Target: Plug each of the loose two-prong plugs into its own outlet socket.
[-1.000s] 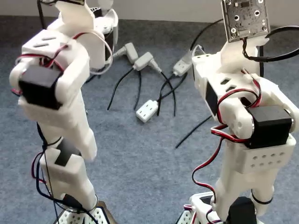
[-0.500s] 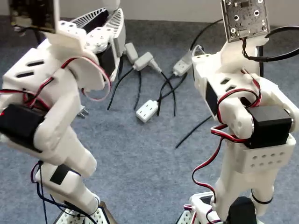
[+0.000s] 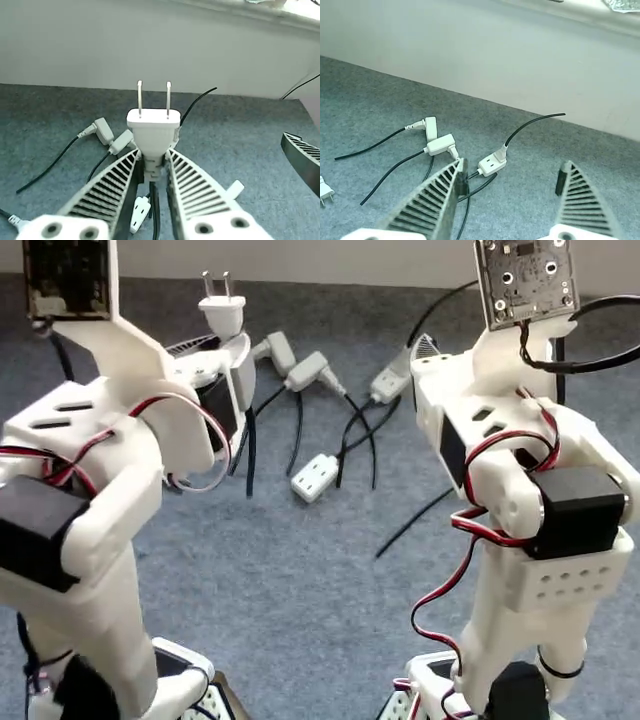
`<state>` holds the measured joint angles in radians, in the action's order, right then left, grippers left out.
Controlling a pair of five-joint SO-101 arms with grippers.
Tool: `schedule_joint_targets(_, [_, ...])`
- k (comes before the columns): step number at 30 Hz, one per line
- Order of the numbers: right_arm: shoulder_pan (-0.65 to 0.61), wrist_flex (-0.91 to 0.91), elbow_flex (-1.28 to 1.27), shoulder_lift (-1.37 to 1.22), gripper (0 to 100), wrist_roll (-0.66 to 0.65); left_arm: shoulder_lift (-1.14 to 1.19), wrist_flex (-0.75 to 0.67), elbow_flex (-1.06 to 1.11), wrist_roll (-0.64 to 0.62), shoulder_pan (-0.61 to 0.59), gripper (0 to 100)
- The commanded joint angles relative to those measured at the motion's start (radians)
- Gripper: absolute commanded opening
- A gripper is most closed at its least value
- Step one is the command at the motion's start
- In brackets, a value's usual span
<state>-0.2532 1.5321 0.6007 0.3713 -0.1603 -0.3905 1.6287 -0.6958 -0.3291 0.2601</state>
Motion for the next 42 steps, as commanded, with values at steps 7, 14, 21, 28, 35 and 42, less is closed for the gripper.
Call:
schedule_joint_targets(7, [0.005,-0.027,0.038,0.007,27.7,0.012,-0.495,-0.967,1.118,-0.015,0.022,1])
schedule_joint_targets(14, [-0.036,-0.018,0.044,0.01,14.0,0.012,-0.693,-1.352,1.495,-0.014,0.084,1])
schedule_joint_targets(21, [-0.255,0.065,0.097,0.012,0.6,0.008,-0.733,-1.545,1.666,-0.012,0.151,1])
schedule_joint_targets(28, [-0.409,0.101,0.312,0.01,0.6,0.005,-0.733,-1.676,1.758,-0.017,0.206,1])
schedule_joint_targets(35, [-0.53,0.064,0.13,-0.001,0.7,0.005,-0.739,-1.702,1.778,-0.014,0.255,1])
schedule_joint_targets(42, [-0.466,-0.059,-0.09,0.005,0.7,-0.051,-0.742,-1.702,1.771,-0.017,0.251,1])
